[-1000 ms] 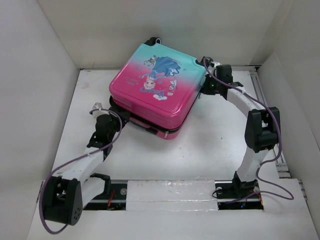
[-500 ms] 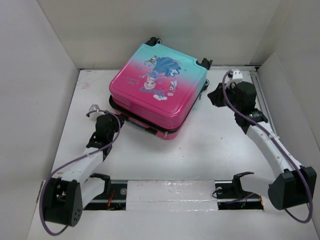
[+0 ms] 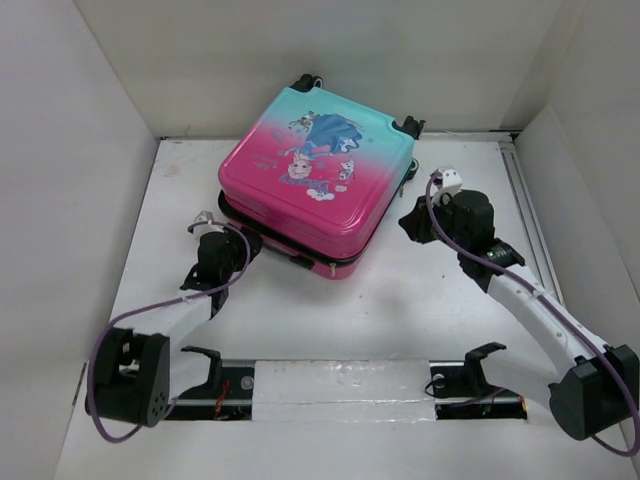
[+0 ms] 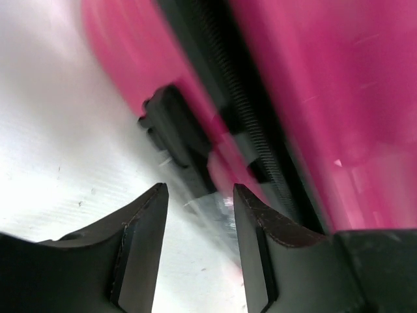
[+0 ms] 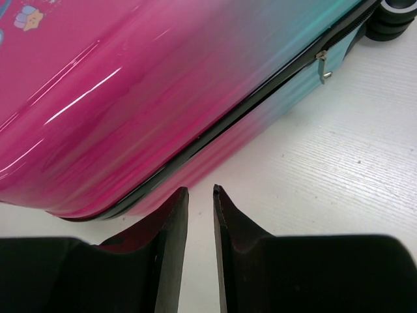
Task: Pack the luggage
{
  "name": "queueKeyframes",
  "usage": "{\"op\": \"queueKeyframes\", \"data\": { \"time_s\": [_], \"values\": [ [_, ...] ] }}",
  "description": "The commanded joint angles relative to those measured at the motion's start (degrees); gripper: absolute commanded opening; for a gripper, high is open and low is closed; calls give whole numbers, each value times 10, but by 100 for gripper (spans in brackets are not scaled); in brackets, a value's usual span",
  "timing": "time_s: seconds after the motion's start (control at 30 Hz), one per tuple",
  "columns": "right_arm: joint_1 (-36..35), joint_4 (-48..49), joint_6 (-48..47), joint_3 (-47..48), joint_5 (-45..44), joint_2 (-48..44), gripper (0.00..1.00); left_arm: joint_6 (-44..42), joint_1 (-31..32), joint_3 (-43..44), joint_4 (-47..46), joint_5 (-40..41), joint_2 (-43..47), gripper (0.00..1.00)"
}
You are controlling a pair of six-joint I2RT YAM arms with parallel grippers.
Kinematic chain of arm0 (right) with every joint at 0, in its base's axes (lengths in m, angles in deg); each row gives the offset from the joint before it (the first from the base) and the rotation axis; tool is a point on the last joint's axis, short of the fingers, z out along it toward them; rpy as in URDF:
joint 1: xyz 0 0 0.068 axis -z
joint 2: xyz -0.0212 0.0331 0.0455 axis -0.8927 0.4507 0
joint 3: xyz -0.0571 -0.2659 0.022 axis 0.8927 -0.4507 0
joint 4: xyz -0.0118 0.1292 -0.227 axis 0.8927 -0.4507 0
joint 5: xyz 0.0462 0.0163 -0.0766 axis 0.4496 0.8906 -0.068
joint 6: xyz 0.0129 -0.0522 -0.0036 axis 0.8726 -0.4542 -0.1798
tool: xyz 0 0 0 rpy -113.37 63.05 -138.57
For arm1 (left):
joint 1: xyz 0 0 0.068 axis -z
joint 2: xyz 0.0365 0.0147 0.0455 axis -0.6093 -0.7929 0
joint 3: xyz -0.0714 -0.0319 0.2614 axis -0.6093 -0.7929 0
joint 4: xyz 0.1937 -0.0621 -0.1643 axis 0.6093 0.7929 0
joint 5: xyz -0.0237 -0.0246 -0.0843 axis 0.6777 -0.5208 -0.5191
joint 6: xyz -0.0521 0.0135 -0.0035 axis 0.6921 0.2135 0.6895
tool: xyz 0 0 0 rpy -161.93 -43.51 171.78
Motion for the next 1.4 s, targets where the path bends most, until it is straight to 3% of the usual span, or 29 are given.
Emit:
{"op": "queueKeyframes", "data": {
  "time_s": [0.0, 0.2, 0.3, 0.33, 0.37, 0.57, 0.67, 0.77, 0.93, 1.03, 1.13, 1.3, 1.37],
  "values": [
    [-20, 29, -6, -7, -10, -16, 28, -19, 1, 21, -36, -46, -54, 41],
    [-36, 29, -1, -28, -10, -45, 28, -12, 14, 21, -74, -32, -115, 37],
    [-56, 29, 11, -42, -10, -55, 28, -7, 49, 27, -81, -18, -132, 21],
    [-63, 29, 11, -49, -17, -55, 28, -7, 61, 32, -81, -18, -140, 7],
    [-69, 29, 11, -49, -18, -61, 28, -1, 76, 32, -81, -9, -140, 0],
    [-98, -17, 22, -73, -44, -114, 28, 30, 226, 38, -87, 31, -164, 0],
    [-124, -34, 32, -106, -36, -168, 37, 57, 314, 38, -81, 58, -164, 0],
    [-159, -51, 44, -132, -23, -168, 41, 76, 339, 38, -81, 73, -153, 0],
    [-189, -70, 124, -183, -193, -179, 52, 105, 392, 32, -81, 91, -139, 0],
    [-189, -36, 184, -233, -275, -234, 52, 111, 416, 38, -67, 104, -121, 0],
    [-189, -29, 198, -252, -307, -278, 52, 111, 416, 38, -67, 109, -98, 0],
    [-189, -81, 219, -237, -344, -272, 52, 97, 416, 33, -38, 109, -54, 0],
    [-189, -33, 209, -262, -338, -265, 54, 91, 416, 33, -32, 115, -40, 0]
  ]
}}
